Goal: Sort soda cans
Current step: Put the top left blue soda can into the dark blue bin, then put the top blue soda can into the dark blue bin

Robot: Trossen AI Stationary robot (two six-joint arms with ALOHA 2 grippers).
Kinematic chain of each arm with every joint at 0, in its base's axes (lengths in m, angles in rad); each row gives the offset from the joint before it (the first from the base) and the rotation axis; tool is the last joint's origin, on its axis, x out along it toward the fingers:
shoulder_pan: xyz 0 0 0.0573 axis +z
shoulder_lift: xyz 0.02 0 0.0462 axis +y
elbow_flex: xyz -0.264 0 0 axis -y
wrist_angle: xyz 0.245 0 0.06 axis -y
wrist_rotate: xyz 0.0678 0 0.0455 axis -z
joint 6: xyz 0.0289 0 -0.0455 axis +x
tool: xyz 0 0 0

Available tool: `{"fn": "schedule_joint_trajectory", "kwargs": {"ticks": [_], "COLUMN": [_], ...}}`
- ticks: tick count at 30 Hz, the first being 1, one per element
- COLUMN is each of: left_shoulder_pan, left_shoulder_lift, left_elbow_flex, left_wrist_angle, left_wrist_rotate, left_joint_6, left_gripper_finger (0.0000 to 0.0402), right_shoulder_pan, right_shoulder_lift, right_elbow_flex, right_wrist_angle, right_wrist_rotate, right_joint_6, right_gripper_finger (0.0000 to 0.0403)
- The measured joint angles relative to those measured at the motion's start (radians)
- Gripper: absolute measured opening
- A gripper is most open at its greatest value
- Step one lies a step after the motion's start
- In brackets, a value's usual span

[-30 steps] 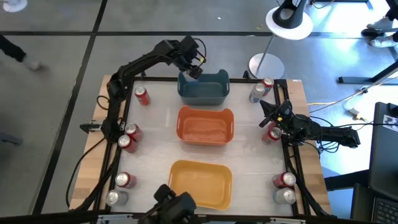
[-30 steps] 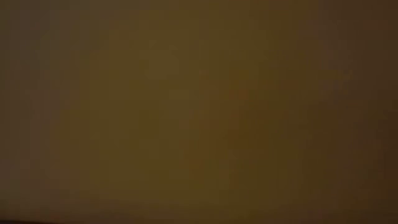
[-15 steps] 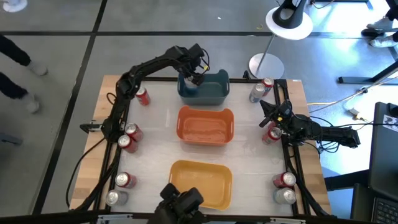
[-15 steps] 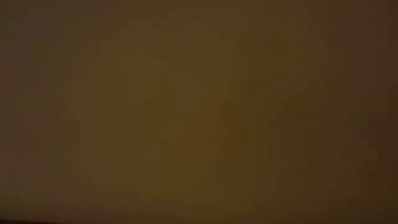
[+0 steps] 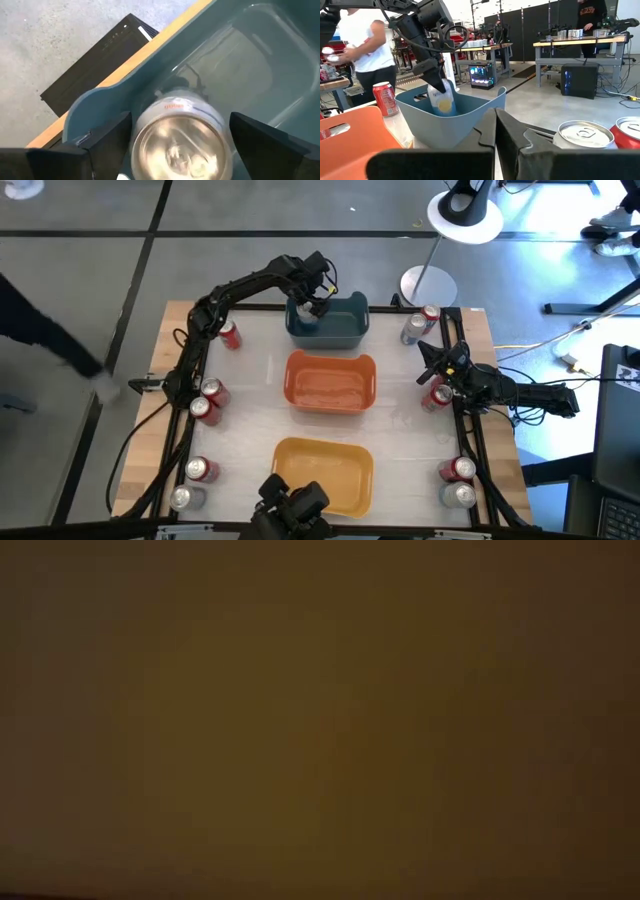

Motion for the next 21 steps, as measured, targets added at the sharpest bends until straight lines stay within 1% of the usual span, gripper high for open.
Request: {"fn": "schedule_joint_trajectory", "kwargs": {"ticks": [6, 12, 17, 21], "left_shoulder_pan": [-0.001, 0.0, -0.01, -0.02], "left_shoulder_lift": [-0.003, -0.016, -0.073, -0.13], "left_elbow_flex": [0.006, 0.091, 0.113, 0.112], "left_wrist_angle": [0.011, -0.038, -0.077, -0.118], "left_wrist_rotate": [-0.002, -0.004, 0.0, -0.003], "left_joint_6": [0.009, 0.056, 0.155, 0.159], "left_gripper_finger": [0.0326, 0.0326, 0.0326, 0.0326], "right_shoulder_pan": [0.0, 0.0, 0.0, 0.0], "right_shoulder_lift": [0.0, 0.0, 0.0, 0.0], "right_elbow_flex": [0.0, 0.0, 0.0, 0.0], "right_wrist_angle": [0.0, 0.0, 0.001, 0.013], "right_wrist_rotate": [0.0, 0.0, -0.003, -0.015], "right_joint_6": [-0.002, -0.001, 0.0, 0.0], "right_gripper_finger": [0.0005, 0.0005, 0.0005, 0.0005]}}
